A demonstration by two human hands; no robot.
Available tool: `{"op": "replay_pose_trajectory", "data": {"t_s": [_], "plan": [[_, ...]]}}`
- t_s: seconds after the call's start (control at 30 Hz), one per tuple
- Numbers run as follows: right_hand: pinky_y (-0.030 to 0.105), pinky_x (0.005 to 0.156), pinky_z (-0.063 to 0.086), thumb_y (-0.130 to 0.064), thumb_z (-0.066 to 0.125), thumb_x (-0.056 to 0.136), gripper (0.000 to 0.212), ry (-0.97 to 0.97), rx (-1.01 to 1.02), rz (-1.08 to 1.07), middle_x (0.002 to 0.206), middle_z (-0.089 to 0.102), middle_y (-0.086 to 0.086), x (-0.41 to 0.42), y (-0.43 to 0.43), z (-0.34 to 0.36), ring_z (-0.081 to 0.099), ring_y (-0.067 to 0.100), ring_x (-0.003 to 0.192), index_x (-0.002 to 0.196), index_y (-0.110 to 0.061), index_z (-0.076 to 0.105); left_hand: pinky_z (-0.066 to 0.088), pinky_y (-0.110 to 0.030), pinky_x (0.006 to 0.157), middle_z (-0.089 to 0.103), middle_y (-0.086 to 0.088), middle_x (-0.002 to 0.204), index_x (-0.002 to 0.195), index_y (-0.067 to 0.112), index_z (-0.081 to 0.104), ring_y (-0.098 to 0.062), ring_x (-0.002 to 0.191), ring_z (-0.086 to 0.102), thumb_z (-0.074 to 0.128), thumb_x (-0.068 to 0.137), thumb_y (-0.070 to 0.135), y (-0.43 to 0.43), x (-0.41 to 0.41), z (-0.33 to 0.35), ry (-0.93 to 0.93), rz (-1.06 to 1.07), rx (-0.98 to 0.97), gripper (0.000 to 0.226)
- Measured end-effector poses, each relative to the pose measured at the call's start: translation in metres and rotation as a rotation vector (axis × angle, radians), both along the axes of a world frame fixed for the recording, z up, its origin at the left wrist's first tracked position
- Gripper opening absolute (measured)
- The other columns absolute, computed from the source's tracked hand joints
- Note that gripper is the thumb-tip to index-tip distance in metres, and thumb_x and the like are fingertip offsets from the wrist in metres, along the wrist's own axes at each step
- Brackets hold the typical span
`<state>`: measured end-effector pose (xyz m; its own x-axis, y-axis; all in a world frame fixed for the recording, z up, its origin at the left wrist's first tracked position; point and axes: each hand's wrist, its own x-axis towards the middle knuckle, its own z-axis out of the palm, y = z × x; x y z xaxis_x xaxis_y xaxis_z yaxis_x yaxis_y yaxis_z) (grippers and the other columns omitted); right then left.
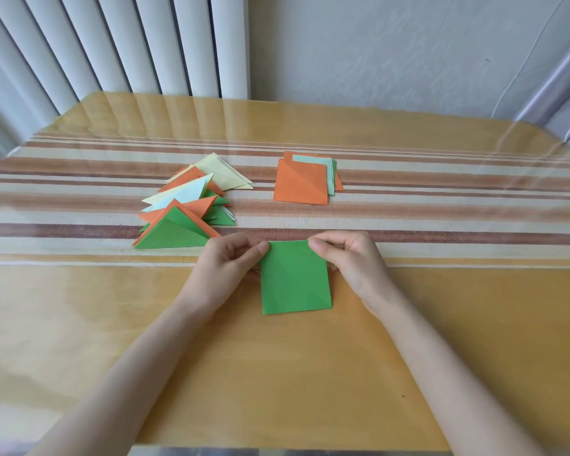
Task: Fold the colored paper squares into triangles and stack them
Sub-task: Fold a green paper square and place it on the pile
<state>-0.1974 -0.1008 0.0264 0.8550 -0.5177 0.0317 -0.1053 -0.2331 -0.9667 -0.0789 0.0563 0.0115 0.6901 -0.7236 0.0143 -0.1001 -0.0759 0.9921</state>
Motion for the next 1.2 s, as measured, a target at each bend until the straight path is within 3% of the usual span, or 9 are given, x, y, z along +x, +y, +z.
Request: {"op": "replay_pose_trajectory", "data": {"t_s": [0.23,0.33,0.47,0.57,0.63,0.8,1.0,1.13,1.2], "plan": [[0.009,0.065,0.044,-0.007,0.064,0.089,0.021,-0.027,0.029,-0.041,0.071,0.071,-0.015,-0.001,-0.001,-0.001,0.062,-0.006,0.07,0.079,-0.025,0.072,0.058,-0.028,0.071,0.073,-0.008,0.084,0.084,0.007,0.068,-0.021,0.08,0.069,0.055,0.094,0.013,0.0,0.001,0.001,0.016,0.025,0.017,0.017],[0.016,0.073,0.05,-0.008,0.063,0.089,0.02,-0.026,0.066,-0.039,0.076,0.073,-0.008,-0.002,0.001,-0.002,0.064,0.002,0.077,0.079,-0.023,0.072,0.057,-0.037,0.08,0.073,-0.015,0.094,0.093,0.001,0.067,-0.029,0.088,0.07,0.052,0.095,0.014,0.004,0.002,0.003,0.059,-0.009,0.005,0.02],[0.017,0.076,0.047,-0.009,0.063,0.09,0.014,-0.047,0.143,-0.059,0.079,0.073,-0.006,-0.003,0.003,-0.005,0.065,0.005,0.081,0.083,-0.017,0.072,0.054,-0.022,0.062,0.071,0.001,0.078,0.099,0.007,0.063,-0.013,0.069,0.066,0.04,0.101,0.009,0.009,0.002,0.009,0.237,0.018,-0.11,0.022],[0.024,0.083,0.049,-0.008,0.061,0.09,0.011,-0.071,0.184,-0.064,0.087,0.074,0.001,-0.004,0.002,-0.004,0.067,0.012,0.088,0.09,-0.012,0.072,0.055,-0.028,0.072,0.071,-0.006,0.098,0.108,0.012,0.06,-0.02,0.086,0.067,0.047,0.1,0.015,0.012,0.007,0.01,0.29,0.002,-0.197,0.016],[0.026,0.089,0.05,-0.008,0.061,0.09,0.011,-0.073,0.19,-0.05,0.092,0.074,0.003,-0.004,0.004,-0.003,0.067,0.015,0.093,0.094,-0.011,0.071,0.053,-0.033,0.08,0.071,-0.006,0.108,0.107,0.016,0.062,-0.02,0.094,0.066,0.053,0.091,0.022,0.013,0.007,0.01,0.255,-0.042,-0.183,0.019],[0.03,0.091,0.05,-0.008,0.062,0.089,0.012,-0.068,0.198,-0.057,0.093,0.073,0.001,-0.002,0.007,-0.003,0.067,0.016,0.094,0.097,-0.014,0.07,0.053,-0.022,0.078,0.073,0.001,0.096,0.101,0.011,0.067,-0.011,0.088,0.068,0.068,0.082,0.011,0.011,0.003,0.012,0.148,-0.092,-0.146,0.019],[0.029,0.07,0.053,-0.008,0.061,0.089,0.01,-0.092,0.331,-0.048,0.086,0.072,0.004,-0.003,0.007,0.003,0.066,0.017,0.078,0.092,-0.012,0.069,0.053,-0.021,0.084,0.075,-0.003,0.091,0.098,0.015,0.07,-0.012,0.088,0.07,0.068,0.072,0.014,0.013,0.002,0.013,0.11,-0.147,-0.118,0.026],[0.031,0.069,0.051,-0.011,0.062,0.088,0.009,-0.076,0.37,-0.012,0.087,0.071,0.007,-0.004,0.005,0.002,0.065,0.019,0.077,0.093,-0.012,0.069,0.054,-0.019,0.077,0.075,-0.001,0.085,0.095,0.012,0.069,-0.01,0.081,0.071,0.068,0.069,0.011,0.012,0.002,0.015,0.096,-0.169,-0.116,0.026],[0.029,0.076,0.049,-0.021,0.064,0.088,0.009,-0.064,0.225,0.008,0.09,0.071,-0.001,-0.005,0.004,0.0,0.065,0.014,0.085,0.094,-0.017,0.07,0.054,-0.018,0.071,0.075,0.001,0.08,0.094,0.011,0.069,-0.009,0.076,0.07,0.067,0.07,0.012,0.012,0.002,0.014,0.08,-0.158,-0.109,0.025]]}}
